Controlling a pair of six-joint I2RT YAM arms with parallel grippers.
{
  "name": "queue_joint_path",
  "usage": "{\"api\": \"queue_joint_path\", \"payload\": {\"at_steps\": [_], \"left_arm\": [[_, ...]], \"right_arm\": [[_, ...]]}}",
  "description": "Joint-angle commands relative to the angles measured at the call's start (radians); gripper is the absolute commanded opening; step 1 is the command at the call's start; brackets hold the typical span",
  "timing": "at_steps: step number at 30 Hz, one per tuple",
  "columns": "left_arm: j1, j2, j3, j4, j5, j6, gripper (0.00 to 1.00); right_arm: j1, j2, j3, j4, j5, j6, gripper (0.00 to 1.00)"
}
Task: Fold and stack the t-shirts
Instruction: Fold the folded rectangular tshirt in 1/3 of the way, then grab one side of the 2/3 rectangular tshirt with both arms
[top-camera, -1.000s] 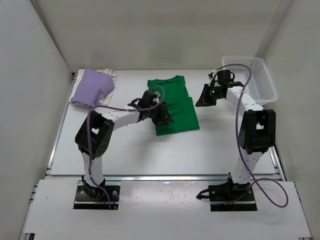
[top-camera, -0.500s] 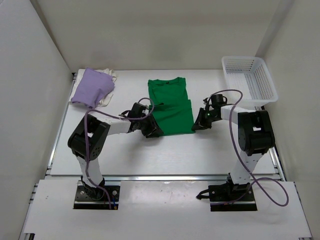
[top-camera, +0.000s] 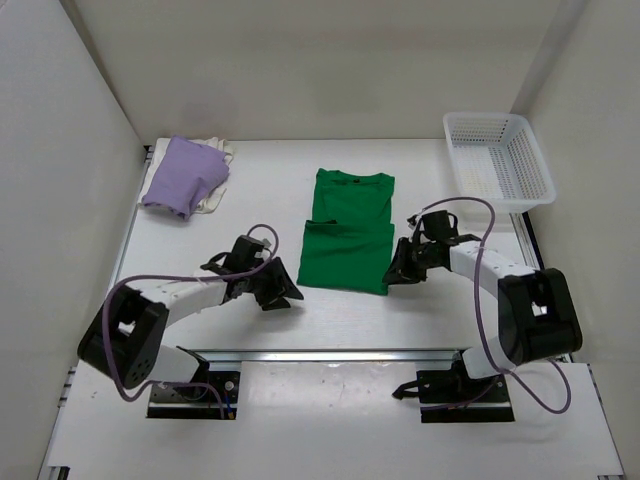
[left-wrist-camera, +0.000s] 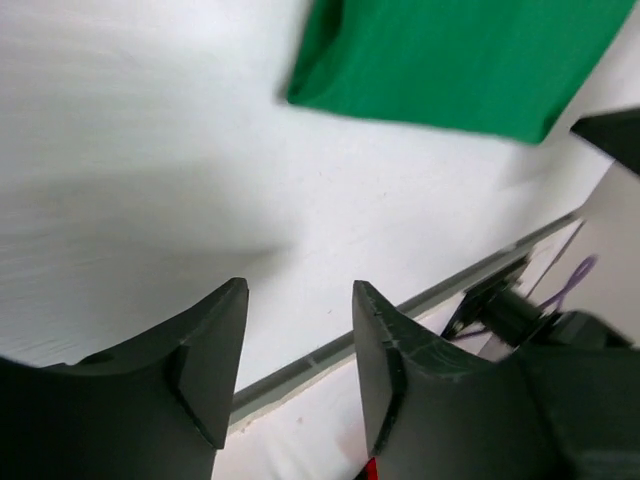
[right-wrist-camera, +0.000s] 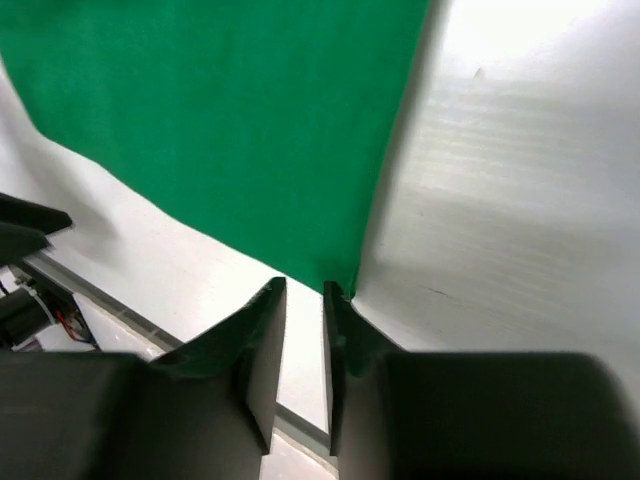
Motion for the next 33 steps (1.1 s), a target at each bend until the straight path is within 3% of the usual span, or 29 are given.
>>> {"api": "queue_joint_path", "payload": {"at_steps": [1,5,14,18,26,29,33], "left_arm": [[0.089,-0.068,-0.024,0.022,-0.032,-0.038,0.59],[0.118,0.017,0.031,0.084,-0.029,-0.036,0.64],[0.100,0.182,0.075,0.177,-0.116,-0.096,0.54],[0.083,0.215,0.095,0.168,-0.159,-0.094,0.44],[0.071,0.238,0.077,0.194,-0.150,-0.116,0.35],[0.064,0.244,0.075,0.189,-0.133,-0.111,0.37],[0.068,0.241,0.075,0.160,-0.131,-0.091,0.48]], "right_arm": [[-0.028,-0.062,-0.004,-0.006,0.007,0.006,0.20],[-0.039,-0.096,-0.093,0.029,-0.033,0.052,0.35],[-0.083,-0.133,-0.276,0.287,-0.079,0.237,0.41],[-0.083,-0.120,-0.334,0.416,-0.084,0.337,0.40],[-0.091,-0.130,-0.405,0.510,-0.079,0.438,0.35],[-0.097,-0.120,-0.412,0.528,-0.088,0.446,0.33],[-0.117,-0.111,-0.402,0.522,-0.081,0.440,0.31]]}}
